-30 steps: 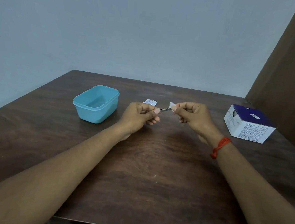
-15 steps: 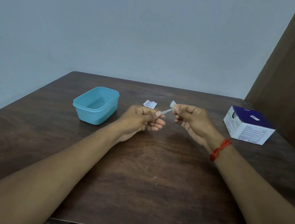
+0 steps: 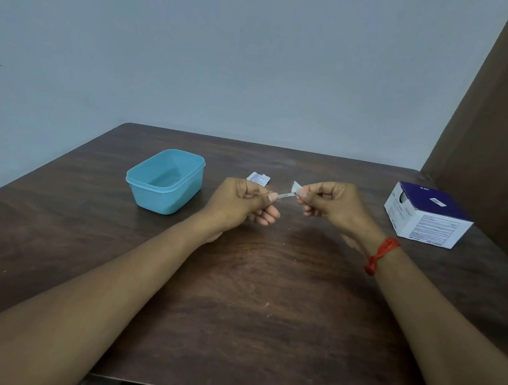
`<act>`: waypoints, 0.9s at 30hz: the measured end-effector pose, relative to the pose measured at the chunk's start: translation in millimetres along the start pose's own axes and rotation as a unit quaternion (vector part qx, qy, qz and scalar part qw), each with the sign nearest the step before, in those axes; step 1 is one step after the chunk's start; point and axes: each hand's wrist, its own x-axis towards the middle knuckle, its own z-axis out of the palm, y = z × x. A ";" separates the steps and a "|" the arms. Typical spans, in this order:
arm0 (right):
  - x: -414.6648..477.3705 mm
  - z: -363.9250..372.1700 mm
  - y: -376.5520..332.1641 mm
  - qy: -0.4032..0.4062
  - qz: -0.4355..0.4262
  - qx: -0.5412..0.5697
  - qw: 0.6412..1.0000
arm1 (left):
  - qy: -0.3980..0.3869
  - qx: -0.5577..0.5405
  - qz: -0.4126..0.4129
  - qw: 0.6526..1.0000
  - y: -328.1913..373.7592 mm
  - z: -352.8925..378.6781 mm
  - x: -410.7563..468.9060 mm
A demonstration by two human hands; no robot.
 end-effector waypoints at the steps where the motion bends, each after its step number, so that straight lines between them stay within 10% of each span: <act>1: -0.2 0.5 -1.0 -0.003 -0.009 -0.004 1.000 | -0.014 -0.035 -0.029 0.999 0.7 -1.1 -1.3; 12: 0.9 8.5 -3.1 0.027 -0.035 0.066 0.997 | -0.021 0.113 0.039 0.993 0.9 2.4 0.6; 27: 2.2 23.4 0.9 0.049 0.051 0.085 0.994 | 0.000 0.017 0.009 1.000 -1.6 9.7 -0.4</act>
